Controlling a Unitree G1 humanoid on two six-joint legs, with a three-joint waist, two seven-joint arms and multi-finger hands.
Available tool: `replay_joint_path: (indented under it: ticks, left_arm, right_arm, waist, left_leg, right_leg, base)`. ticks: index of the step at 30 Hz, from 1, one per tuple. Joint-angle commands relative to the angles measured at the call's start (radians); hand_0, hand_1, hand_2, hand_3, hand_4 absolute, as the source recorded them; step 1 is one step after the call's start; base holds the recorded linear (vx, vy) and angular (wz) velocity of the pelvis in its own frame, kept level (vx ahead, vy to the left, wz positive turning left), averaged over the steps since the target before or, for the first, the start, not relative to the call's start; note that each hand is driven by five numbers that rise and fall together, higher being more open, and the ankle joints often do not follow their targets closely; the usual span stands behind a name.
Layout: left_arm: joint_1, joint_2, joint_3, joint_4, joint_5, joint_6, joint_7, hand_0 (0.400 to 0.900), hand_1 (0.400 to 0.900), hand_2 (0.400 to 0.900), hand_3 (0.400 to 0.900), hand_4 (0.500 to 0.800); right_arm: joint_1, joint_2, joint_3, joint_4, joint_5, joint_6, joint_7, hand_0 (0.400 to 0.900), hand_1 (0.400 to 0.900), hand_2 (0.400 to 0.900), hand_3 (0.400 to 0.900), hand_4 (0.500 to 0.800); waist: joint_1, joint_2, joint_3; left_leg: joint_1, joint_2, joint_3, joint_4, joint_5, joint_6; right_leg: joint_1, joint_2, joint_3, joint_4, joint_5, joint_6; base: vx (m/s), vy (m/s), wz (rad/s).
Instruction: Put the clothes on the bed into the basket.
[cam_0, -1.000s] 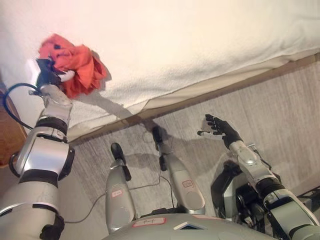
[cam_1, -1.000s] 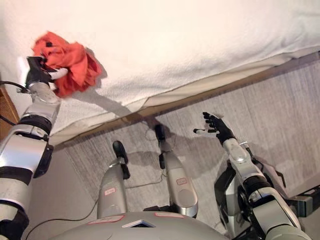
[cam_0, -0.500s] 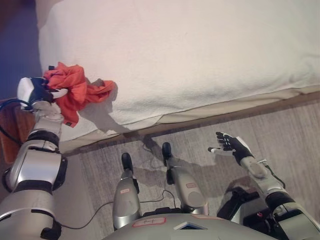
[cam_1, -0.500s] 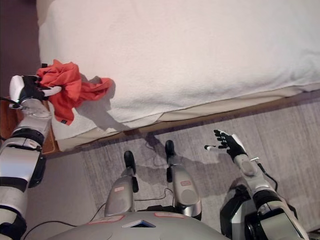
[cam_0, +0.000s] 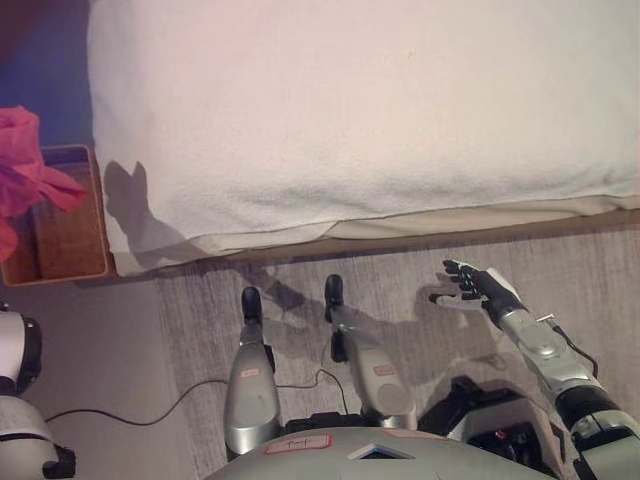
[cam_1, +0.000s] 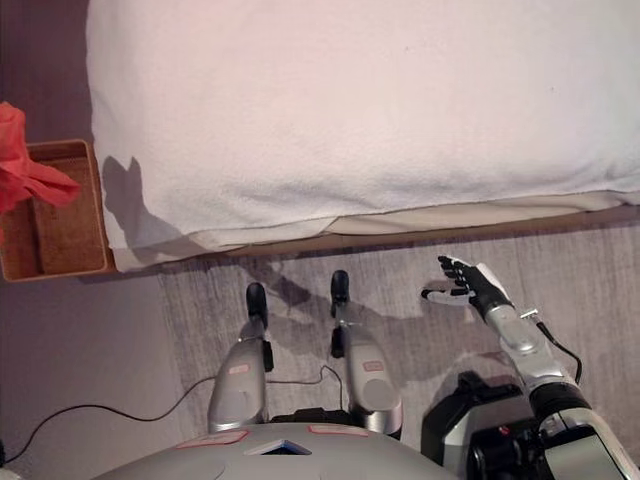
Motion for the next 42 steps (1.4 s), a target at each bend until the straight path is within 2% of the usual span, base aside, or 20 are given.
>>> replay_joint_path:
  ticks: [1, 9, 10, 15, 24, 42]
  left_arm:
    - [-0.097, 0.115, -0.02, 0.027, 0.007, 0.0, 0.052, 0.4, 0.4, 0.4, 0.4, 0.5]
    - [-0.187, 0.134, -0.064, 0.044, -0.059, -0.014, 0.044, 0.4, 0.4, 0.4, 0.4, 0.5]
    - [-0.197, 0.134, -0.068, 0.051, -0.06, -0.011, 0.046, 0.9, 0.9, 0.9, 0.9, 0.8]
    - [-0.237, 0.142, -0.085, 0.082, -0.077, -0.002, 0.042, 0.9, 0.9, 0.9, 0.9, 0.8]
    - [-0.235, 0.114, -0.089, 0.088, -0.086, -0.008, 0.047, 0.9, 0.9, 0.9, 0.9, 0.8]
    - [-0.216, 0.084, -0.067, 0.065, -0.081, -0.012, 0.041, 0.9, 0.9, 0.9, 0.9, 0.8]
  right_arm:
    - [0.051, -0.105, -0.072, -0.042, 0.013, -0.026, -0.006, 0.9, 0.9, 0.9, 0.9, 0.8]
    - [0.047, -0.114, -0.072, -0.072, 0.039, -0.022, 0.001, 0.9, 0.9, 0.9, 0.9, 0.8]
    - [0.042, -0.111, -0.066, -0.072, 0.039, -0.024, 0.001, 0.9, 0.9, 0.9, 0.9, 0.8]
    - [0.046, -0.108, -0.057, -0.086, 0.054, -0.023, 0.01, 0.9, 0.9, 0.9, 0.9, 0.8]
    - [0.062, -0.094, -0.049, -0.092, 0.053, -0.029, 0.013, 0.9, 0.9, 0.9, 0.9, 0.8]
    - [0.078, -0.102, -0.055, -0.11, 0.048, -0.029, 0.022, 0.9, 0.9, 0.9, 0.9, 0.8]
  waist:
    - [-0.01, -0.032, -0.062]
    - [-0.018, -0.038, -0.058]
    - [-0.019, -0.039, -0.057]
    - [-0.028, -0.044, -0.057]
    - [-0.03, -0.041, -0.069]
    - [-0.035, -0.06, -0.089]
  left_leg:
    - [-0.062, 0.003, -0.023, 0.089, -0.029, -0.001]
    - [-0.102, -0.009, -0.025, 0.102, -0.032, 0.003]
    - [-0.105, -0.009, -0.025, 0.103, -0.033, 0.004]
    - [-0.124, -0.016, -0.02, 0.104, -0.032, 0.005]
    - [-0.151, -0.026, -0.023, 0.132, -0.046, 0.009]
    - [-0.137, -0.006, -0.018, 0.123, -0.043, 0.002]
  right_leg:
    - [0.002, -0.107, 0.0, -0.019, 0.099, 0.119]
    - [-0.017, -0.119, -0.002, -0.034, 0.12, 0.129]
    - [-0.019, -0.121, 0.0, -0.034, 0.121, 0.13]
    - [-0.031, -0.126, -0.001, -0.047, 0.137, 0.137]
    - [-0.04, -0.133, -0.001, -0.038, 0.13, 0.134]
    - [-0.04, -0.113, -0.009, -0.042, 0.125, 0.129]
  base:
    - [-0.01, 0.041, -0.04]
    - [-0.01, 0.031, -0.01]
    - [0.0, 0.05, -0.07]
    - [0.0, 0.021, -0.01]
    - [0.0, 0.012, 0.0]
    - [0.0, -0.008, -0.02]
